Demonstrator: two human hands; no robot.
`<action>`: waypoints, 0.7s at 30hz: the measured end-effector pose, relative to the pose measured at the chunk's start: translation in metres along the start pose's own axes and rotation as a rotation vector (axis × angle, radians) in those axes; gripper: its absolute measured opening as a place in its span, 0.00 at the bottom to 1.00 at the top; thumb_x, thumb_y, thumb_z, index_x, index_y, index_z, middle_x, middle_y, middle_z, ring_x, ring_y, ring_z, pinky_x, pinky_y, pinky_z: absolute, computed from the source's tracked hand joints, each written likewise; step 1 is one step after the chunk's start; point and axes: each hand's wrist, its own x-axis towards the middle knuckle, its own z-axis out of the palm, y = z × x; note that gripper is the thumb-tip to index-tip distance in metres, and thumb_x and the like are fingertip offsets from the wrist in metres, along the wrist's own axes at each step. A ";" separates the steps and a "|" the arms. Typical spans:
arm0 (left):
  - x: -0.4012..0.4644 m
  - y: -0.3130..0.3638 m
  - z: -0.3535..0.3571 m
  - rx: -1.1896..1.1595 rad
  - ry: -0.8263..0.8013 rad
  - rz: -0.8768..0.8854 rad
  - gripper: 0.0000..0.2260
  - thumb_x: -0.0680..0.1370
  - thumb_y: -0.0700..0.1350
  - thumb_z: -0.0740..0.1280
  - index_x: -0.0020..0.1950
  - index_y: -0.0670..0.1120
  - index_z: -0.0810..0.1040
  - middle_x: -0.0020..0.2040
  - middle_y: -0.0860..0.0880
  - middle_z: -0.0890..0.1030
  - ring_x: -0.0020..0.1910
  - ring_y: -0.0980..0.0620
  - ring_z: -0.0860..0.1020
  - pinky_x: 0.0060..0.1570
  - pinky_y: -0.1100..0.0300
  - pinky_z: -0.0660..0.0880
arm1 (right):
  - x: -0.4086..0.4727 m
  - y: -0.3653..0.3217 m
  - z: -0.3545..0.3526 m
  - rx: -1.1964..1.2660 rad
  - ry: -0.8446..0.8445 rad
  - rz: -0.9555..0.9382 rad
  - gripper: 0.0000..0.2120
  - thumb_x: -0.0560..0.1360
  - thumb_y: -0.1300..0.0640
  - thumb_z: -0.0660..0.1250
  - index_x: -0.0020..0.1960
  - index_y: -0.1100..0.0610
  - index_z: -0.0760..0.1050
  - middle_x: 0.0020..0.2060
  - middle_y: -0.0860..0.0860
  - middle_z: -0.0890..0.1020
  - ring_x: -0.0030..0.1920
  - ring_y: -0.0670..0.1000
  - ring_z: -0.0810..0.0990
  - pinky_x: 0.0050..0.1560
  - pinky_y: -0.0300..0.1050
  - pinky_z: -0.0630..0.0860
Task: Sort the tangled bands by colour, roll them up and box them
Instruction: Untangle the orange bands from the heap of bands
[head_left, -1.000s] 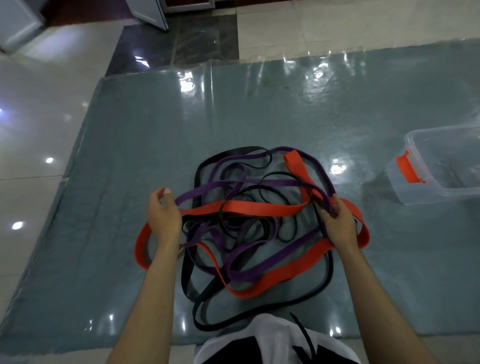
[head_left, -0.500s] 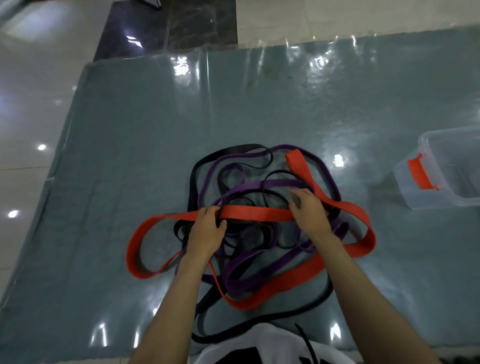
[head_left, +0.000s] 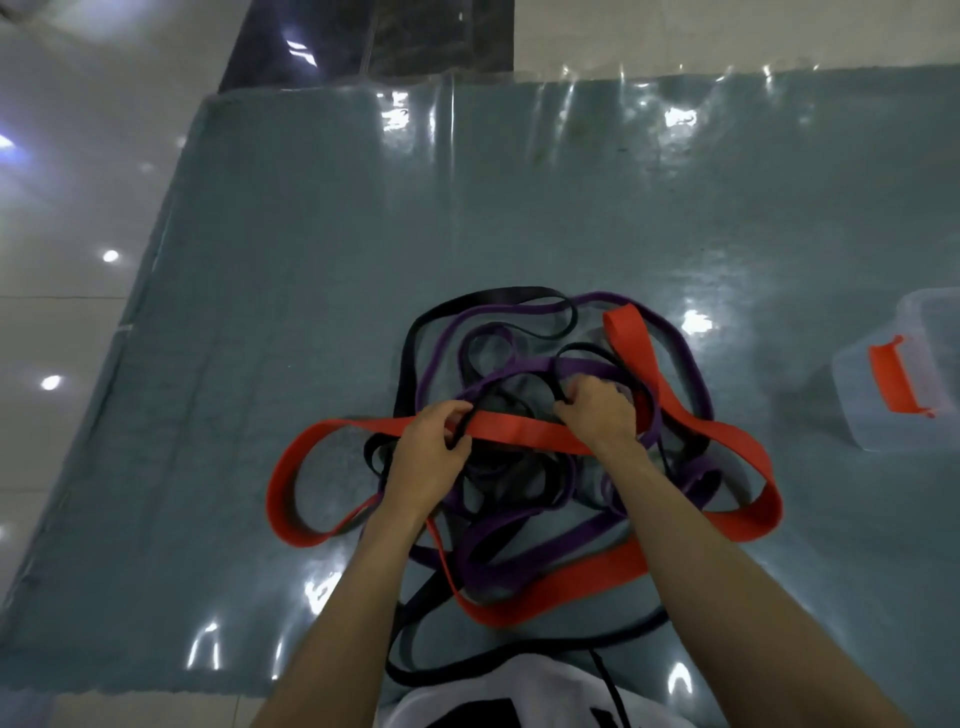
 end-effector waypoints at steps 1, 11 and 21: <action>-0.001 0.002 -0.001 -0.010 0.050 0.005 0.19 0.79 0.39 0.73 0.69 0.52 0.79 0.58 0.57 0.79 0.51 0.64 0.78 0.53 0.64 0.77 | -0.003 0.001 -0.004 0.069 0.051 -0.004 0.09 0.78 0.51 0.72 0.52 0.57 0.81 0.47 0.53 0.86 0.51 0.57 0.85 0.50 0.50 0.80; -0.017 0.010 0.001 -0.107 0.362 0.064 0.19 0.79 0.41 0.74 0.68 0.50 0.78 0.59 0.55 0.79 0.61 0.55 0.76 0.64 0.50 0.78 | -0.056 -0.001 -0.078 0.890 0.411 -0.219 0.10 0.79 0.65 0.71 0.60 0.61 0.82 0.52 0.46 0.86 0.54 0.40 0.84 0.58 0.34 0.78; -0.008 -0.015 0.000 0.042 -0.073 -0.173 0.38 0.80 0.56 0.73 0.85 0.48 0.59 0.81 0.44 0.68 0.80 0.43 0.66 0.77 0.42 0.67 | -0.118 0.022 -0.044 1.500 0.012 0.064 0.09 0.80 0.69 0.68 0.60 0.65 0.79 0.53 0.65 0.83 0.52 0.59 0.87 0.55 0.51 0.84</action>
